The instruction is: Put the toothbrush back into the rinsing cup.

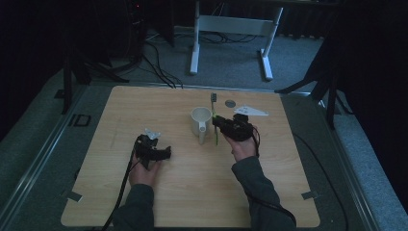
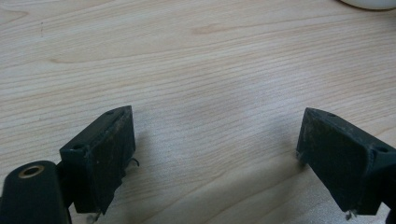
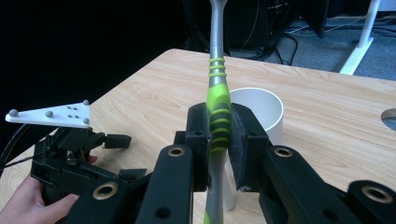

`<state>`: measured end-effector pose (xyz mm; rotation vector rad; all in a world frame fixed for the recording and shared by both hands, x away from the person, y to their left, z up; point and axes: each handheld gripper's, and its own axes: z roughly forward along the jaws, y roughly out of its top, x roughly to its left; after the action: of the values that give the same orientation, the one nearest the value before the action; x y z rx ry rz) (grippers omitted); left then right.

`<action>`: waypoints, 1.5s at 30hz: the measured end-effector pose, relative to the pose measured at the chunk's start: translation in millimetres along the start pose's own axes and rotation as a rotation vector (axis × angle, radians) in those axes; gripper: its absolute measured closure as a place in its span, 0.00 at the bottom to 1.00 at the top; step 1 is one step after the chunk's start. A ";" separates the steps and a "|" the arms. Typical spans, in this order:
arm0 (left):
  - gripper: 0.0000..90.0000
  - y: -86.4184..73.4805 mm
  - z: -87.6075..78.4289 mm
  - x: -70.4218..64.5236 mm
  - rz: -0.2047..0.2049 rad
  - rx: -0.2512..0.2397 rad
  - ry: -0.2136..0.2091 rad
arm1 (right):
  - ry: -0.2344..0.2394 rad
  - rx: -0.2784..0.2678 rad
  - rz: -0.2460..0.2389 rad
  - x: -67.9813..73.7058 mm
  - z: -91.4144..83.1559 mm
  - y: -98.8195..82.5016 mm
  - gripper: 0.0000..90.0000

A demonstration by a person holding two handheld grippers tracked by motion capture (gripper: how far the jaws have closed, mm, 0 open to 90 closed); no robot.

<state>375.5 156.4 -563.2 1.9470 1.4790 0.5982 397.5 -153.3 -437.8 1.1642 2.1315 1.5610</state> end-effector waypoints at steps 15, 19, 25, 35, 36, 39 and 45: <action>0.13 0.0 0.1 0.0 0.000 -0.002 0.001 | -0.001 -0.033 0.016 -2.2 0.4 4.3 0.88; 0.13 0.0 0.1 0.1 0.001 -0.001 0.001 | -0.005 -0.037 0.020 -3.4 1.4 5.1 0.87; 0.13 0.0 0.1 0.1 0.002 -0.001 0.001 | 0.007 -0.049 0.046 -7.1 2.4 5.8 0.87; 0.13 0.0 0.1 0.0 0.000 -0.001 0.000 | 0.009 -0.059 0.054 -9.9 6.1 4.7 0.87; 0.13 0.0 0.1 0.1 0.001 -0.001 0.000 | 0.008 -0.060 0.053 -9.9 6.5 4.5 0.88; 0.13 0.0 0.1 0.0 0.000 -0.001 0.000 | 0.006 -0.062 0.051 -10.2 7.3 4.2 0.87; 0.13 0.0 0.0 0.1 0.001 0.000 0.000 | -0.002 -0.074 0.058 -11.6 7.9 4.2 0.87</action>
<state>375.5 156.5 -563.2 1.9474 1.4782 0.5990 411.8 -155.8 -440.1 1.2121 2.0378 1.6475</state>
